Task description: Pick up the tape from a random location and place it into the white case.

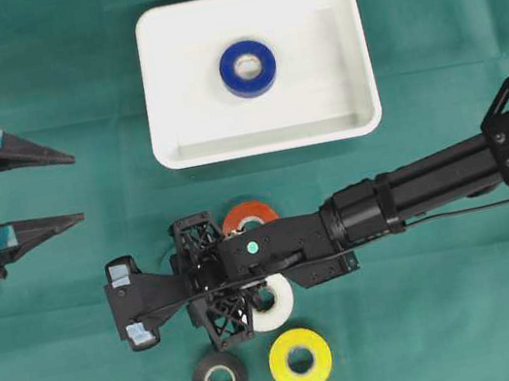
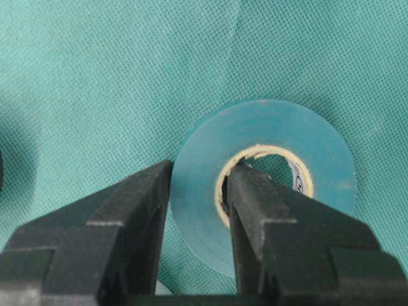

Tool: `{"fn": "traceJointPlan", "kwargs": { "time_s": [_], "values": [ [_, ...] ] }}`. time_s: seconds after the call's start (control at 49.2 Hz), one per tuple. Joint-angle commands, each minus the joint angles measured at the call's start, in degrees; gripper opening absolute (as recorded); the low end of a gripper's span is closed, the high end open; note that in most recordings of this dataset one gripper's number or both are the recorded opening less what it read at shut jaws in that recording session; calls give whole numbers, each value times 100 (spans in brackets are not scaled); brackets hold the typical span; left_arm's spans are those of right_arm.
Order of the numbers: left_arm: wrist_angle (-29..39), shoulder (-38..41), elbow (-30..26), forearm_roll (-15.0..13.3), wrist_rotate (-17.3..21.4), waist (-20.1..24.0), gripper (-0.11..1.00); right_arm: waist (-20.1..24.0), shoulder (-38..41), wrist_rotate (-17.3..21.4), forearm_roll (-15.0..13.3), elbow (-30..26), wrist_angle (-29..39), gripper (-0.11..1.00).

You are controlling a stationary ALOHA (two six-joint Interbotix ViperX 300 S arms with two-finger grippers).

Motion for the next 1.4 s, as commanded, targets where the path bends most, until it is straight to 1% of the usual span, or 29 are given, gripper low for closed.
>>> {"fn": "traceJointPlan", "kwargs": {
  "time_s": [0.0,0.285,0.57,0.834,1.017,1.18,1.383],
  "values": [
    [-18,53,-44,-9,-9,9,80,-18,-290,-9,-18,-44,18,29],
    [-18,53,-44,-9,-9,18,80,-18,-299,-18,-18,-44,26,29],
    [-26,44,-44,-18,-9,9,80,-18,-492,-26,-18,-44,123,29],
    [-18,53,-44,-18,-9,9,80,-18,-809,-44,-18,-53,369,29],
    [-18,44,-44,-18,-9,9,80,-18,-1169,-35,-26,-88,642,29],
    [-18,53,-44,-18,-9,9,80,-18,-1556,-18,-132,-132,888,29],
    [-18,53,-53,-18,-9,9,80,-18,-1784,-35,-290,-334,1283,29]
  ]
}}
